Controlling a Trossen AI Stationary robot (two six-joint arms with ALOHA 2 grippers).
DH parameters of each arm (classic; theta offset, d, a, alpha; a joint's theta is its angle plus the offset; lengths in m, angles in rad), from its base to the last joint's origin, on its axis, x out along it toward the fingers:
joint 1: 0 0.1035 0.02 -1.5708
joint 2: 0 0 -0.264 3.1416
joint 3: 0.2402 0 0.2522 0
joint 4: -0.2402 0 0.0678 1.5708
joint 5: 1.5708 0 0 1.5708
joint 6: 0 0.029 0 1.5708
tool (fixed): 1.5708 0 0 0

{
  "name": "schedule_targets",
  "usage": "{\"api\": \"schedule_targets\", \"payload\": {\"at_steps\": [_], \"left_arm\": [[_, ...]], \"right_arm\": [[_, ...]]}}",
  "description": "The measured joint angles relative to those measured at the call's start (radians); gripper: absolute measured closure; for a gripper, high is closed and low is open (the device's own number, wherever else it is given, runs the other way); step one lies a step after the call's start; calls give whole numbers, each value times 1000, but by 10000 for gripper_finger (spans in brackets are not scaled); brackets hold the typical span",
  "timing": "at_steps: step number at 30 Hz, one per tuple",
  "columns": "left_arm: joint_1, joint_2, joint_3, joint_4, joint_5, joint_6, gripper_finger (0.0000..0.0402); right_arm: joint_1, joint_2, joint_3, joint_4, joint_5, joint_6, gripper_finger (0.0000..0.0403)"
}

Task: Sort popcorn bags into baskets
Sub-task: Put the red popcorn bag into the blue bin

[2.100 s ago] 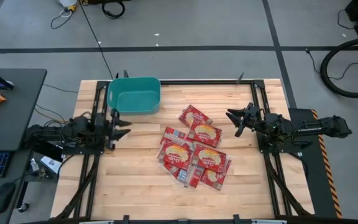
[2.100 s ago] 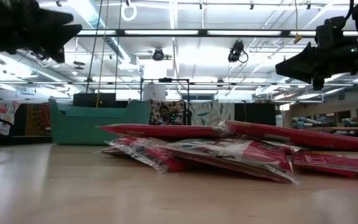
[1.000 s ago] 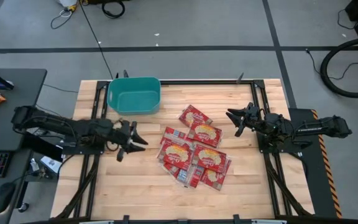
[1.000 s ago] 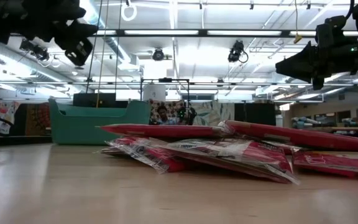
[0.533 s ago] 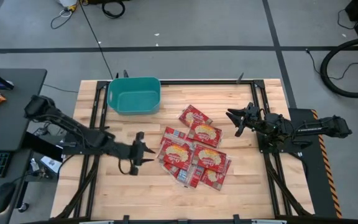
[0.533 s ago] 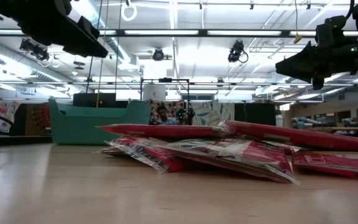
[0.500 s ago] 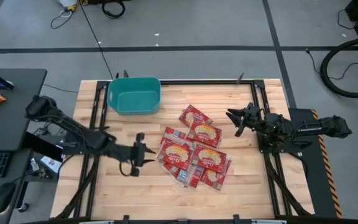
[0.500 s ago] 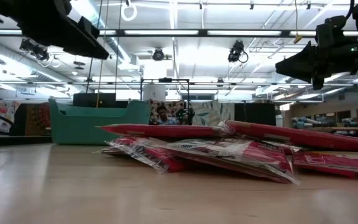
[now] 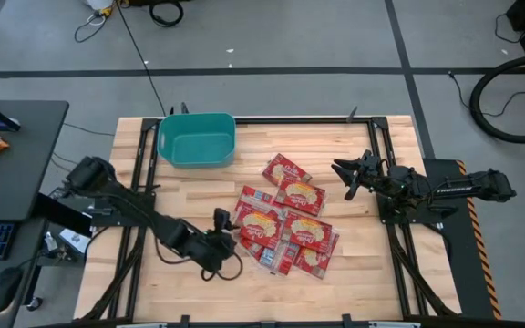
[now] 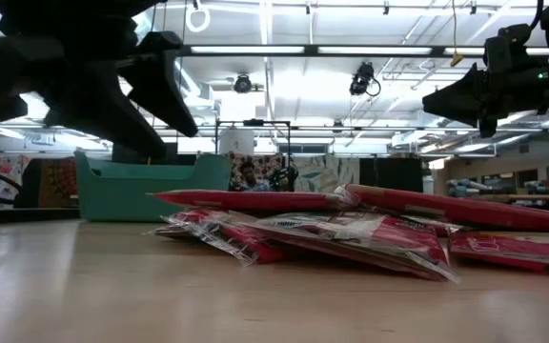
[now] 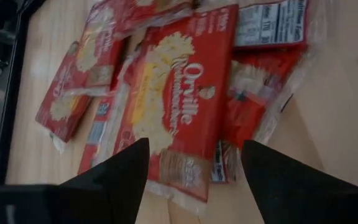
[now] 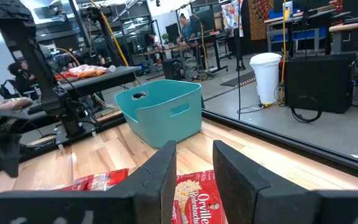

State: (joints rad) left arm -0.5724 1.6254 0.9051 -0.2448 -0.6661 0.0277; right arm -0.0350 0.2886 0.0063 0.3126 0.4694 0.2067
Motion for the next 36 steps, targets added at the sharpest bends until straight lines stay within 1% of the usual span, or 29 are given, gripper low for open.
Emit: {"api": "schedule_targets", "payload": {"at_steps": [3,6,12,13,17,23,25,28,30,36], "left_arm": [[-4,57,37,-7,-9,61,141],[-5,108,59,-8,-28,89,141],[0,171,64,-23,-146,101,141],[0,174,64,-33,-153,101,141],[10,184,64,-73,-140,93,141],[44,201,65,-74,-134,90,142],[57,213,63,-85,-132,100,147],[77,233,63,-65,-133,119,170],[83,243,63,-54,-134,138,196],[105,232,64,-42,-148,129,305]], "right_arm": [[0,0,0,0,0,0,292],[0,0,0,0,0,0,292],[0,0,0,0,0,0,292],[0,0,0,0,0,0,292],[0,0,0,0,0,0,292],[0,0,0,1,0,0,292],[0,0,0,2,0,0,292],[0,0,0,7,0,0,292],[0,0,0,7,0,0,292],[0,0,0,8,0,0,292]]}}
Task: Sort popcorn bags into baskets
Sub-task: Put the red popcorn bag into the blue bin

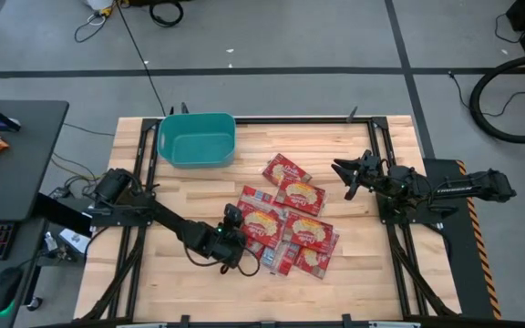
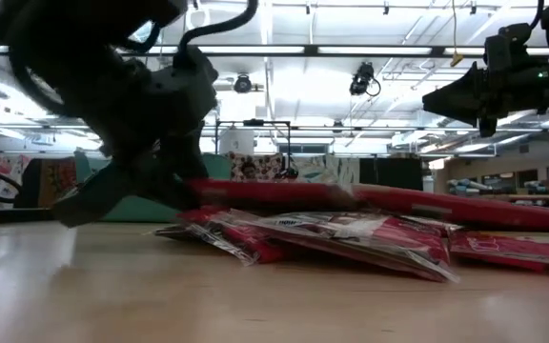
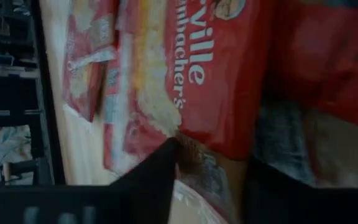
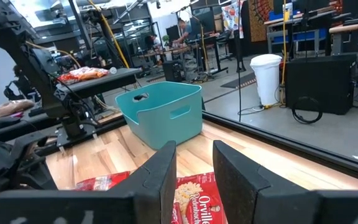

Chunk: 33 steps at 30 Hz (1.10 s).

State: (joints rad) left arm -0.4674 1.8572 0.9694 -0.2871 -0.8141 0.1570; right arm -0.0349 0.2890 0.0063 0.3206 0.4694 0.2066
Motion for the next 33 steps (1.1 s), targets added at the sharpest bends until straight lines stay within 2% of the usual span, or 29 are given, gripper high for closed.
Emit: {"api": "schedule_targets", "payload": {"at_steps": [5,10,18,21,24,28,33], "left_arm": [[12,0,42,-29,45,-76,389],[11,0,168,-257,46,-240,390],[14,-24,399,-802,17,-529,396],[17,-99,399,-928,-26,-628,396],[22,-206,355,-981,-95,-677,396],[66,-378,290,-974,-133,-668,396],[201,-524,222,-960,-166,-607,396]], "right_arm": [[0,0,0,0,0,0,292],[0,0,0,0,0,0,292],[0,0,0,-1,0,0,292],[0,0,0,0,0,0,292],[0,0,0,-1,0,0,292],[0,0,0,0,0,0,292],[0,0,0,0,0,0,292]]}}
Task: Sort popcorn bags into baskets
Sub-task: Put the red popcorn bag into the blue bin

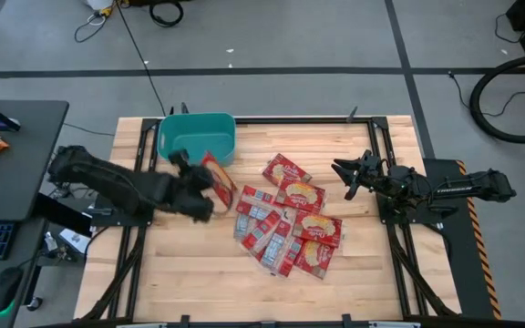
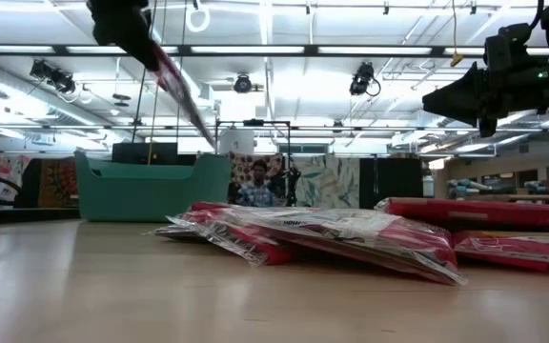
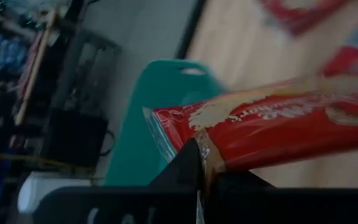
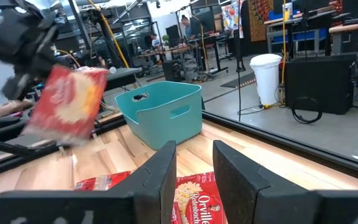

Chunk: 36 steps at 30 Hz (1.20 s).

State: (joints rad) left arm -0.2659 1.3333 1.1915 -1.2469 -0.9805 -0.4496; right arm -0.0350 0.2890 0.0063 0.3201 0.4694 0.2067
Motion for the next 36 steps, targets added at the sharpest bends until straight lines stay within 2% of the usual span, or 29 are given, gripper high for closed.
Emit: {"api": "schedule_targets", "payload": {"at_steps": [3,9,13,18,29,33,36], "left_arm": [[116,-54,-33,11,-26,44,396],[352,-93,-71,162,-45,228,396],[487,-91,-73,245,-27,341,397],[619,-90,-81,332,50,413,397],[759,-89,-393,747,90,567,396],[783,-89,-431,760,122,573,375],[775,-89,-431,700,183,537,334]], "right_arm": [[0,0,0,0,0,0,292],[0,0,0,0,0,0,292],[0,0,0,0,0,0,292],[0,0,0,0,0,0,292],[0,0,0,0,0,0,292],[0,0,0,0,0,0,292],[0,0,0,0,0,0,292]]}}
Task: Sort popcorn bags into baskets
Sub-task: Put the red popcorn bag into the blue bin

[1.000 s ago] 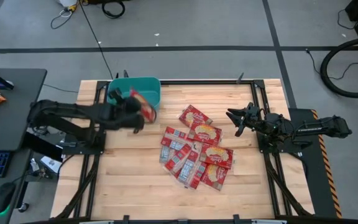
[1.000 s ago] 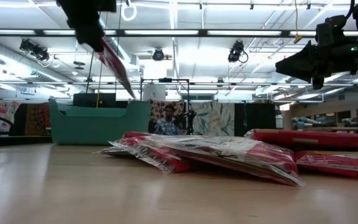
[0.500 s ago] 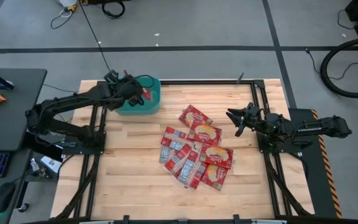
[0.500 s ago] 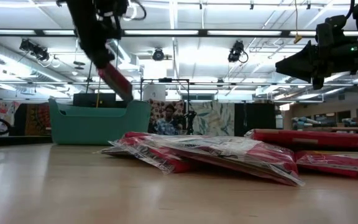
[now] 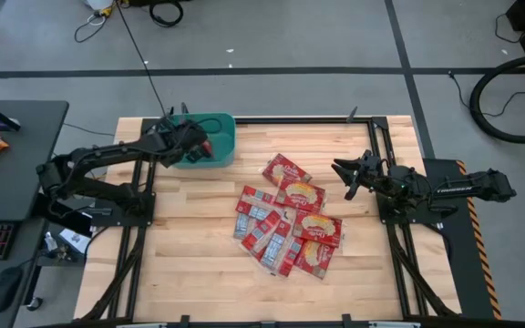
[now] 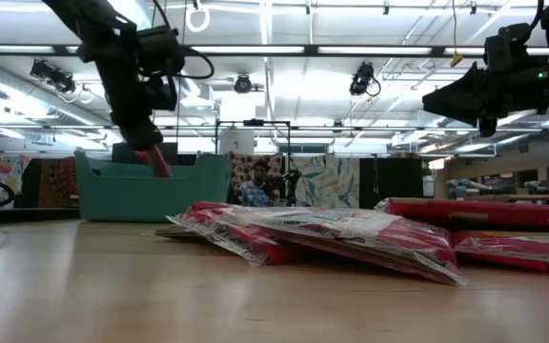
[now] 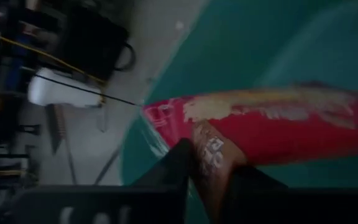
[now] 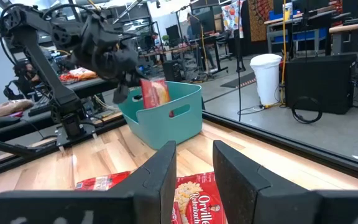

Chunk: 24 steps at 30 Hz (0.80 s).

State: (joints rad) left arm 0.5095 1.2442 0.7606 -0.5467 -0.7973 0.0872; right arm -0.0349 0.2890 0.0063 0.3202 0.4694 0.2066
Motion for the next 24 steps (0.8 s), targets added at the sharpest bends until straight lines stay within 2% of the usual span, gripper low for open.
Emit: {"api": "schedule_targets", "payload": {"at_steps": [5,8,10,14,17,19,22,24], "left_arm": [[-41,0,80,-168,121,-101,263],[-70,0,145,-238,147,-147,244],[-92,-1,177,-267,128,-155,241],[-135,-1,199,-303,14,-160,240],[-148,-1,199,-311,-5,-179,240],[-154,-1,199,-300,64,-182,240],[-183,-1,199,-214,302,-123,240],[-226,0,199,-152,417,-81,240]], "right_arm": [[0,0,0,0,0,0,292],[0,0,0,0,0,0,292],[0,0,0,0,0,0,292],[0,0,0,0,0,0,292],[0,0,0,0,0,0,292],[0,0,0,0,0,0,292],[0,0,0,0,0,0,292],[0,0,0,0,0,0,292]]}}
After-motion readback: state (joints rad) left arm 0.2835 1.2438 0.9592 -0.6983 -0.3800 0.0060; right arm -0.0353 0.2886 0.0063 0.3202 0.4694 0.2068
